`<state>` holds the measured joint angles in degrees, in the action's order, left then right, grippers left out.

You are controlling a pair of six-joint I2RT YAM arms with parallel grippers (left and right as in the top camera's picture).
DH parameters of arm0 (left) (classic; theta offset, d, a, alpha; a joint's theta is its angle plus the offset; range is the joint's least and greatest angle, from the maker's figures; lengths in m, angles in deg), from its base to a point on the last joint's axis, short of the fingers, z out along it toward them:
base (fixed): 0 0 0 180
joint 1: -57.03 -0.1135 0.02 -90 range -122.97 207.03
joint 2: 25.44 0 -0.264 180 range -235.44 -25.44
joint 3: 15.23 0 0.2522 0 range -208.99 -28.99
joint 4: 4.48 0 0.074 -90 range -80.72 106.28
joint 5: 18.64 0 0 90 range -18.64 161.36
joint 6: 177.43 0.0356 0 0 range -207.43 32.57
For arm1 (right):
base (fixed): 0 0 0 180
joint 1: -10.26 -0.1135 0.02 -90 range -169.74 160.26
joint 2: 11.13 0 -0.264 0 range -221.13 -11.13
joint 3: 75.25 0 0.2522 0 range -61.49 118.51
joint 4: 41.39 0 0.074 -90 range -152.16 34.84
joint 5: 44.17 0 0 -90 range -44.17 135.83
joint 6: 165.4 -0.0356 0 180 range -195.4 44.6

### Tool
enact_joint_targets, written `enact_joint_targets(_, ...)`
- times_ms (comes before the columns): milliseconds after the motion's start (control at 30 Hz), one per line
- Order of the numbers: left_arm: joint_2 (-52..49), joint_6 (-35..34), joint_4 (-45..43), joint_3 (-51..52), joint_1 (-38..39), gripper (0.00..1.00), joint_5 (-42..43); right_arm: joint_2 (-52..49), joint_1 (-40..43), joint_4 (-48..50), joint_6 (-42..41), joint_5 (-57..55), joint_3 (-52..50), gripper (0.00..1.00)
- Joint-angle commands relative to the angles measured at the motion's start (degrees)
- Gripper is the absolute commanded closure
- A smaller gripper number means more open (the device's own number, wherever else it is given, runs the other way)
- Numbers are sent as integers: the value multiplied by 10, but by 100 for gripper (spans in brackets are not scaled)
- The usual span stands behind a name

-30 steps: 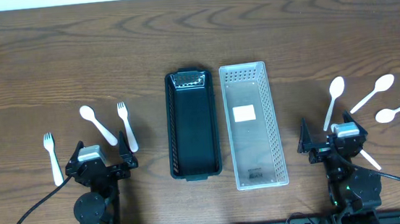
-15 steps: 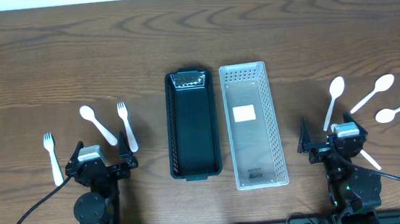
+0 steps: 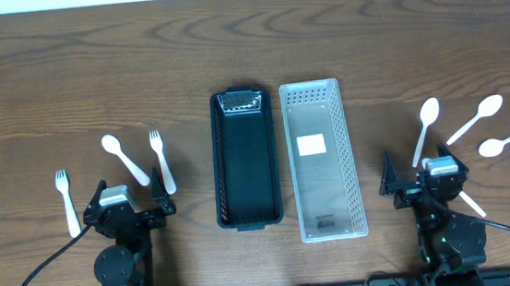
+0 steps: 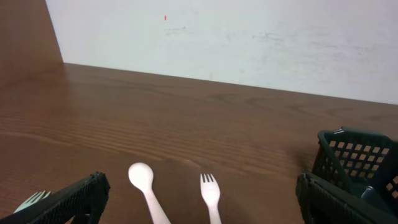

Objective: Pack container

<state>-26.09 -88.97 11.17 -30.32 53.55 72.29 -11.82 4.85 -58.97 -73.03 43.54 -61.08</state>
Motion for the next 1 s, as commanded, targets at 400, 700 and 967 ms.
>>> enact_joint_targets(400, 0, -4, 22, 11, 0, 2, -5, 3, 5, -2, 7, 2, -1, 1)
enact_joint_targets(700, 0, -4, 22, 11, 0, 2, -5, 3, 5, -2, 6, 2, -1, 1)
enact_joint_targets(967, 0, -4, 21, 11, 0, 2, -5, 3, 5, -3, -45, 10, -1, 1)
